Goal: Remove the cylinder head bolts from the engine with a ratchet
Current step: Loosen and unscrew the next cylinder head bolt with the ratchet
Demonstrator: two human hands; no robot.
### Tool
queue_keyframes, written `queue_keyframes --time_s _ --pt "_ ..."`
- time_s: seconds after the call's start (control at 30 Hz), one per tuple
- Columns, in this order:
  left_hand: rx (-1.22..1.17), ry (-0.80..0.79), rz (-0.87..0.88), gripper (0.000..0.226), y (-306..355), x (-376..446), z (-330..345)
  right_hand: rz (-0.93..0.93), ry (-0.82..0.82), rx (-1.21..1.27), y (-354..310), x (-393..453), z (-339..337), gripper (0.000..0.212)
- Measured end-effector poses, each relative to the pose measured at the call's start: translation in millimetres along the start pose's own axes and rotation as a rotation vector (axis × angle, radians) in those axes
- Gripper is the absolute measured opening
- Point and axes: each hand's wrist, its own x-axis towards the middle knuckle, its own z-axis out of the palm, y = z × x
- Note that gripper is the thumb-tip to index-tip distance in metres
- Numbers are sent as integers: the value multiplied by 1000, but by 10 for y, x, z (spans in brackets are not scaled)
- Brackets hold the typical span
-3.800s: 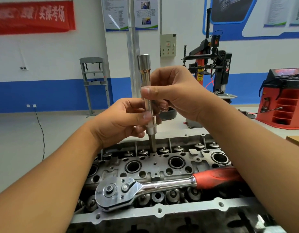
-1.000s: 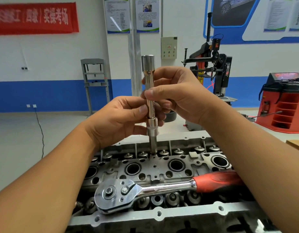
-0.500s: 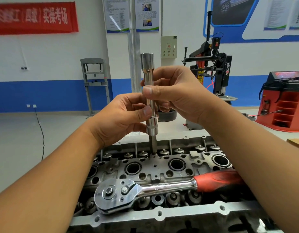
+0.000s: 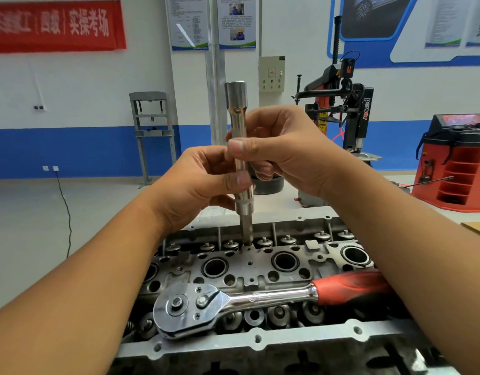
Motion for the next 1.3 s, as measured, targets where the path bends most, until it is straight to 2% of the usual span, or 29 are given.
queue_keyframes --time_s 0.13,0.2,0.33,0.47,0.53,0.63,0.8,0.93,1.1,1.3 --pt "-98 -125 -97 38 11 -35 -52 -5 25 -21 2 4 5 38" --pt "-104 -140 -99 36 15 -38 -62 4 -2 -12 -10 3 -4 29" --pt "-16 -101 -37 25 18 -12 -9 26 -67 40 -20 -5 -30 19" --pt "-4 -28 -35 29 10 1 -15 19 -21 -11 0 -3 -13 23" --pt "-62 -82 -66 32 10 -18 -51 11 9 -24 14 1 -10 27" --pt "-93 -138 -76 35 15 -41 -68 -2 -11 -3 5 2 -12 21" --pt "-6 -58 -29 31 11 -6 -24 17 -59 32 -20 -4 -18 26" --pt "-15 -16 -34 32 5 -7 -7 6 -28 -19 12 -4 -12 20" --pt "-132 -183 -110 36 30 -43 -24 3 -10 -11 -1 -4 0 10" --pt "32 -44 -67 38 10 -3 42 23 -32 9 -38 -6 -6 14"
